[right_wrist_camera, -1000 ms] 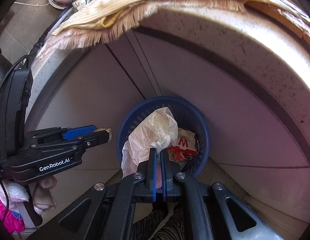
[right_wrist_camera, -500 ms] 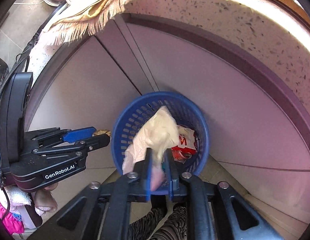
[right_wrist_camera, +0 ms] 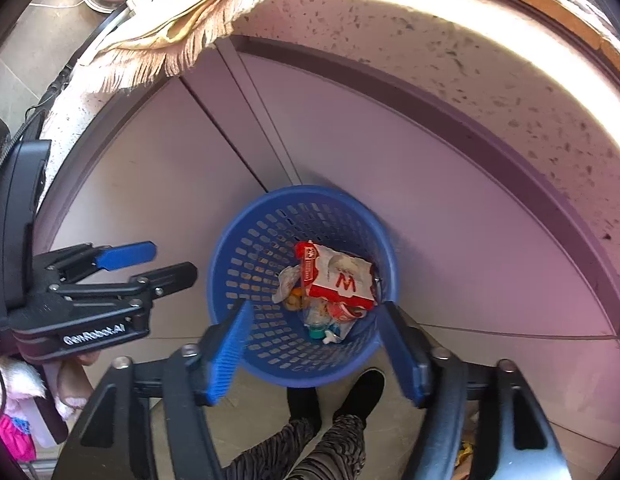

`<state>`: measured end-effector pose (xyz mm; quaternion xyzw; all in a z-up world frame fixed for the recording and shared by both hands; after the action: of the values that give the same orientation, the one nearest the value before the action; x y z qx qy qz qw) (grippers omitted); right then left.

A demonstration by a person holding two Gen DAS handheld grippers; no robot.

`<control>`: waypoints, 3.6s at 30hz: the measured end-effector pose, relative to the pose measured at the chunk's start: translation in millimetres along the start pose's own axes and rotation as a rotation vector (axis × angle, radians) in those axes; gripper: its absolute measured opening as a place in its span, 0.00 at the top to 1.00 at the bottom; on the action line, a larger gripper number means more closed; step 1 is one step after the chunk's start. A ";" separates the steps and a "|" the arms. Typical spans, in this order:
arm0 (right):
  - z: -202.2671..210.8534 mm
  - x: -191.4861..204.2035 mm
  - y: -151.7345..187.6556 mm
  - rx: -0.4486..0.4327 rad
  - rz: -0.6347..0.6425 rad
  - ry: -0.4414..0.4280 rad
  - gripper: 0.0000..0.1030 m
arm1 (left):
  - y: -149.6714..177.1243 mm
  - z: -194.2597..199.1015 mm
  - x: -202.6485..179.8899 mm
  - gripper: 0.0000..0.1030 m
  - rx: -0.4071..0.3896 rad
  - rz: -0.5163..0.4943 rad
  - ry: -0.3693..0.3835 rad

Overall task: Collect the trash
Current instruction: 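Open both tools to drop the round item and tissue into the basket, then raise both tools back toward the carton and knife on the cloth, then grasp the clear plastic knife with the left tool while the right tool grasps the milk carton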

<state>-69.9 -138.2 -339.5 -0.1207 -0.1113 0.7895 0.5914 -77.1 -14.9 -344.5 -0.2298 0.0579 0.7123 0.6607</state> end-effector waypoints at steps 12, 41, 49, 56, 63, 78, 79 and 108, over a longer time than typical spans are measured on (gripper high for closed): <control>4.4 -7.0 2.1 0.008 -0.016 0.016 0.19 | -6.3 16.8 -2.7 0.35 -0.026 0.000 -0.001; 126.0 -40.4 -29.7 -0.148 -0.219 -0.119 0.15 | -64.6 131.7 -37.3 0.35 -0.258 -0.101 0.101; 178.6 -70.7 -86.9 -0.266 -0.275 -0.157 0.15 | -114.8 154.8 -65.7 0.35 -0.304 -0.167 0.106; 182.6 -97.6 -159.0 -0.319 -0.256 -0.179 0.15 | -167.6 158.9 -71.5 0.35 -0.333 -0.188 0.056; 154.5 -126.6 -223.2 -0.293 -0.214 -0.221 0.15 | -232.6 147.8 -84.6 0.35 -0.341 -0.182 0.019; 103.4 -191.8 -321.5 -0.265 -0.158 -0.241 0.15 | -333.4 101.1 -118.8 0.35 -0.292 -0.206 -0.033; 100.1 -196.6 -323.5 -0.259 -0.167 -0.247 0.15 | -341.2 96.0 -121.2 0.35 -0.281 -0.213 -0.039; 79.4 -212.2 -399.7 -0.250 -0.181 -0.323 0.15 | -404.4 14.4 -85.6 0.86 -0.018 -0.197 -0.105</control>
<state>324.6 -234.5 -124.5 -0.0544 -0.3120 0.7222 0.6149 312.5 -38.9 -207.7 -0.2025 -0.0060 0.6554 0.7276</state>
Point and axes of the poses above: each gripper's, at about its wrist camera, not at the fingertips, and z roughly against the way its jaws point, x to its left, y to its underside, the point moved 7 cm from there along -z, roughly the way its jaws point, and after that the axes turned 14 degrees about y, right-handed, at the moved point
